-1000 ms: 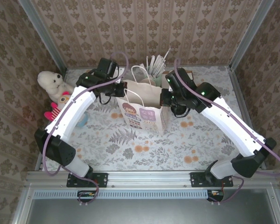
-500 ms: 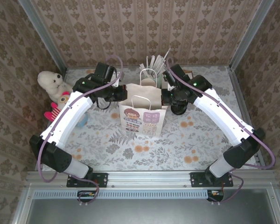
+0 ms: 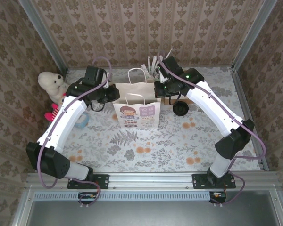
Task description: Pack the takeout coffee
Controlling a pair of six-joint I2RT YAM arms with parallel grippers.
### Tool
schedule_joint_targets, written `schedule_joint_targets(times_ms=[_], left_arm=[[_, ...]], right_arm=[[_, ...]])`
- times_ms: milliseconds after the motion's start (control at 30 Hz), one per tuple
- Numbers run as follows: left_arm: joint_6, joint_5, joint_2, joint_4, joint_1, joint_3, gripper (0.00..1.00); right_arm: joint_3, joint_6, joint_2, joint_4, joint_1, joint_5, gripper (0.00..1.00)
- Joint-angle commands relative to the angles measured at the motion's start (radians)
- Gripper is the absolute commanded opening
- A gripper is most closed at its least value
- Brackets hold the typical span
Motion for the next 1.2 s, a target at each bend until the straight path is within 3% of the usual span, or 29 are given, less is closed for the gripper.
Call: schedule_joint_targets(times_ms=[0,200,433,567,633,667,700,800,933,1067,1167], left_arm=[[-0.045,0.066,-0.03,0.051,0.01,-0.012,0.13],[-0.047,0.066,-0.046,0.045,0.017,-0.024,0.2],[-0.07,0.106,-0.058,0.067,0.048,-0.029,0.32],[-0.076,0.194,-0.056,0.114,0.052,-0.047,0.53],[-0.086,0.226,-0.045,0.126,0.05,-0.047,0.57],[-0.088,0.228,-0.043,0.133,0.049,-0.05,0.6],[-0.089,0.229,-0.043,0.14,0.048,-0.053,0.63],[-0.088,0.255,-0.038,0.174,0.048,-0.054,0.69],[-0.056,0.261,-0.007,0.166,0.048,-0.019,0.74],[-0.043,0.271,0.02,0.156,0.051,-0.003,0.77],[-0.049,0.319,0.023,0.18,0.051,-0.005,0.8]], right_arm=[[0.052,-0.032,0.032,0.005,-0.012,-0.007,0.05],[0.061,-0.029,0.025,-0.02,-0.023,-0.007,0.1],[0.047,-0.024,-0.023,0.01,-0.047,-0.037,0.35],[-0.029,-0.043,-0.093,0.13,-0.074,-0.132,0.63],[-0.119,-0.036,-0.153,0.248,-0.099,-0.168,0.8],[-0.176,-0.021,-0.19,0.323,-0.113,-0.177,0.95],[-0.222,-0.006,-0.221,0.385,-0.129,-0.18,1.0],[-0.342,0.042,-0.297,0.548,-0.191,-0.153,1.0],[-0.426,0.069,-0.325,0.599,-0.278,-0.077,1.0],[-0.471,0.067,-0.309,0.665,-0.348,-0.074,1.0],[-0.433,0.056,-0.241,0.679,-0.401,-0.159,1.0]])
